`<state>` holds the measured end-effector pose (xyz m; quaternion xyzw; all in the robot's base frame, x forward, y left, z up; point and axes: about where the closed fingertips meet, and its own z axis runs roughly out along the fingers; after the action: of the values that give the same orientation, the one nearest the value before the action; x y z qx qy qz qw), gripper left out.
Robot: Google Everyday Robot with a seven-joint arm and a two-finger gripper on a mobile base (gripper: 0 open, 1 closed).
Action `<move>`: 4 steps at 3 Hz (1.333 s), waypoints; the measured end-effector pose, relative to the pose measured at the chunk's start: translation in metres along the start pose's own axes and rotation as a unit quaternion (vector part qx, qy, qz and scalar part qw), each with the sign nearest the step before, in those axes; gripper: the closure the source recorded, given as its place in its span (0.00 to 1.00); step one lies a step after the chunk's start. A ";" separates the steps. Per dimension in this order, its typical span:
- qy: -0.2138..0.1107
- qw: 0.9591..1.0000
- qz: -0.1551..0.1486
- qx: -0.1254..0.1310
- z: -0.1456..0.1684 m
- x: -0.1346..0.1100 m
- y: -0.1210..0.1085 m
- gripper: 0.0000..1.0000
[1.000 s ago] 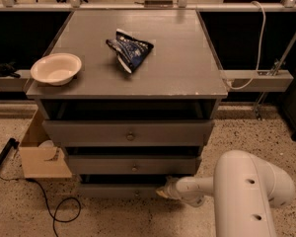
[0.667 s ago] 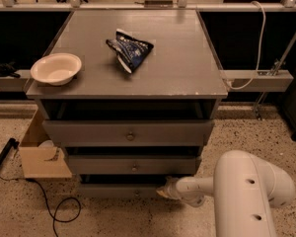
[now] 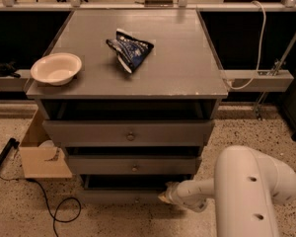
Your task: Open bottom drawer
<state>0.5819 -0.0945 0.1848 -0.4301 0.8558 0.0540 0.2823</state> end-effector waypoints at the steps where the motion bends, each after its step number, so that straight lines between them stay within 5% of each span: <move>1: -0.001 1.000 0.019 -0.002 -0.016 0.019 0.020 1.00; 4: -0.001 1.000 0.019 -0.002 -0.016 0.018 0.020 0.34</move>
Offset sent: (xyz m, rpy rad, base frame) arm -0.0319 -0.0079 -0.0005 0.0196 0.0134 -0.0289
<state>0.5514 -0.1005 0.1853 -0.4145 0.8632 0.0613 0.2815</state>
